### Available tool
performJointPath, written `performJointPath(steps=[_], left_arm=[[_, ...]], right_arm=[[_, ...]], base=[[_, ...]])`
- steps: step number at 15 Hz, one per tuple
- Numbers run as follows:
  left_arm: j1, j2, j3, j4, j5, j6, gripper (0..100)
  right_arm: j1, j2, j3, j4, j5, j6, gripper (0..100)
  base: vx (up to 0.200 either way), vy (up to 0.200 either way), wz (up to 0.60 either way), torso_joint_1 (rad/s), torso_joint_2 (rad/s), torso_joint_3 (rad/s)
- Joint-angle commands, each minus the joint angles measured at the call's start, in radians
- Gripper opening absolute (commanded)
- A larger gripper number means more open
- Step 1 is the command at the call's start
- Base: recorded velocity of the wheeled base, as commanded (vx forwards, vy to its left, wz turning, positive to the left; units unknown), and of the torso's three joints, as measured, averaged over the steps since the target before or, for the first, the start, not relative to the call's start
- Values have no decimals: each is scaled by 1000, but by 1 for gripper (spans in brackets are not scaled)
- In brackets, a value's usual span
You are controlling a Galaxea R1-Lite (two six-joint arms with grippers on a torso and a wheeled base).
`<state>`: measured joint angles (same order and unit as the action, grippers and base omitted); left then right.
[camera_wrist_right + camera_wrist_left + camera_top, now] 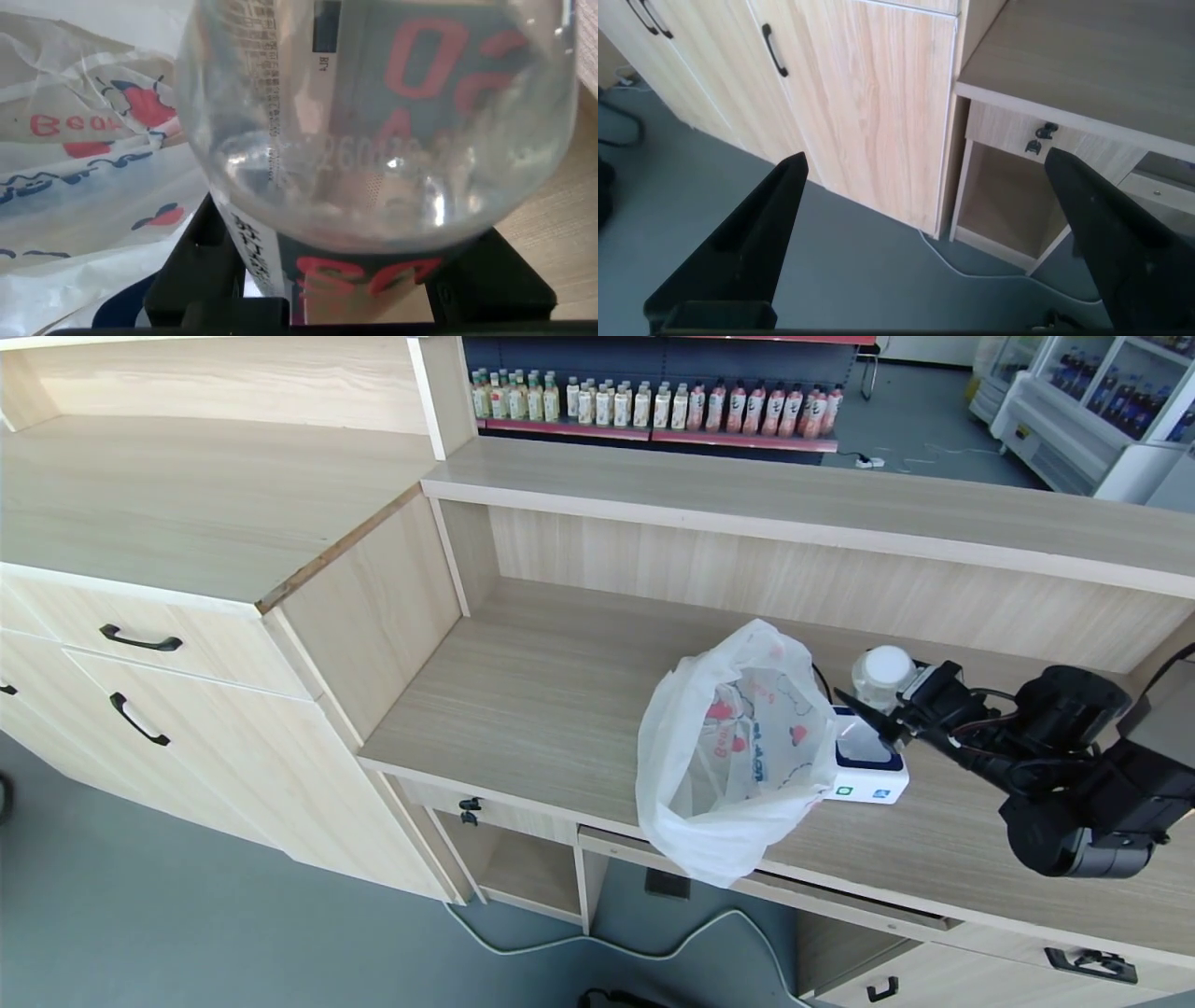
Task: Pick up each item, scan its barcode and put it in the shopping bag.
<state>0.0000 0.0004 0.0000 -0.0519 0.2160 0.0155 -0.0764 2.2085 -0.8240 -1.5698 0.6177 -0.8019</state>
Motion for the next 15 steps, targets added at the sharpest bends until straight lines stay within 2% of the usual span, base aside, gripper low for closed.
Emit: performJointPath(steps=[1,8,11,13,14,15], left_arm=[[0,0,0,0,0,0,100],[0,0,0,0,0,0,100],[0,0,0,0,0,0,100],[0,0,0,0,0,0,100],[0,0,0,1,0,0,100],[0,0,0,0,0,0,100]], right_arm=[[4,13,-4,-1,1,3,0],[9,19,-23,-1,1,9,0],[0,-112,6,19,-15,144,0],[-19,-268,46,148,-128,242,0],[-39,-355,66,238,-231,280,0],[-72,-417,109,272,-289,293,0]], base=[[0,0,0,0,0,0],[0,0,0,0,0,0],[0,0,0,0,0,0],[0,0,0,0,0,0],[0,0,0,0,0,0],[0,0,0,0,0,0]])
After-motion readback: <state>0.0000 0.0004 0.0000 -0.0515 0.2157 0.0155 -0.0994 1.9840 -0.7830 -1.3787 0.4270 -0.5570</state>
